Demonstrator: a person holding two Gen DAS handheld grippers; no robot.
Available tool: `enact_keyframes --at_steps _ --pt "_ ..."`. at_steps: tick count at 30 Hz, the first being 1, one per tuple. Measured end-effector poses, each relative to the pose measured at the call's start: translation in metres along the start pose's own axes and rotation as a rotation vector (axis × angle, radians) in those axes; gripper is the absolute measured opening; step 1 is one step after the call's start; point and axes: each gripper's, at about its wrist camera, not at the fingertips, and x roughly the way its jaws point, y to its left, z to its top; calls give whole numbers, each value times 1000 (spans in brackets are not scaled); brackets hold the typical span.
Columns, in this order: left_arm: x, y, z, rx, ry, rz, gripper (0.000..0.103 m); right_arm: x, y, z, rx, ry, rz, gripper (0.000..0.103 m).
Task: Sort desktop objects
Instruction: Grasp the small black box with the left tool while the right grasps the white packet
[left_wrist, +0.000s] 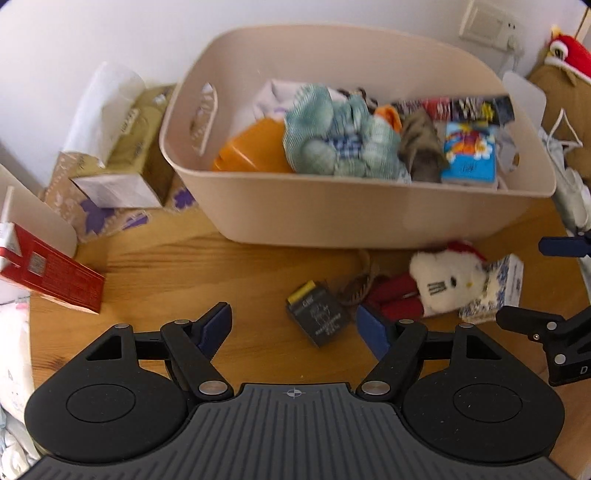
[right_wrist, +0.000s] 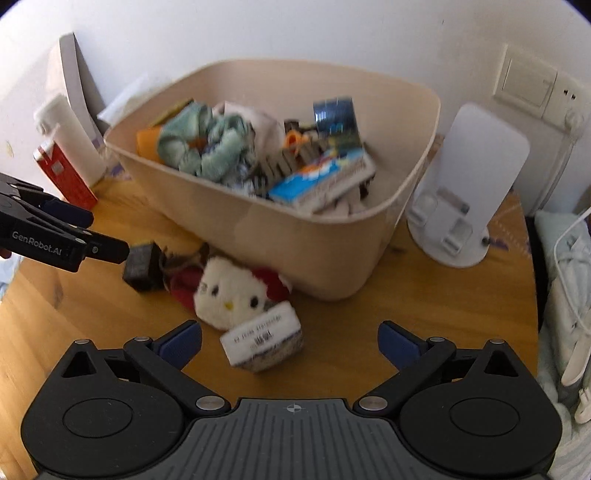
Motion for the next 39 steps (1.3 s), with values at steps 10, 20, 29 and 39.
enact_keyframes --at_steps 10,20,29,39 --pt "29 4 -2 39 70 -25 76 21 11 -6 -45 52 -3 103" --pt "44 16 4 -117 105 -69 76 34 16 0 -85 48 -11 97" --pt "53 19 0 -184 145 -80 49 39 17 -1 -81 53 -2 81" --pt "51 26 -3 -166 126 -80 32 37 16 -4 -78 69 17 48"
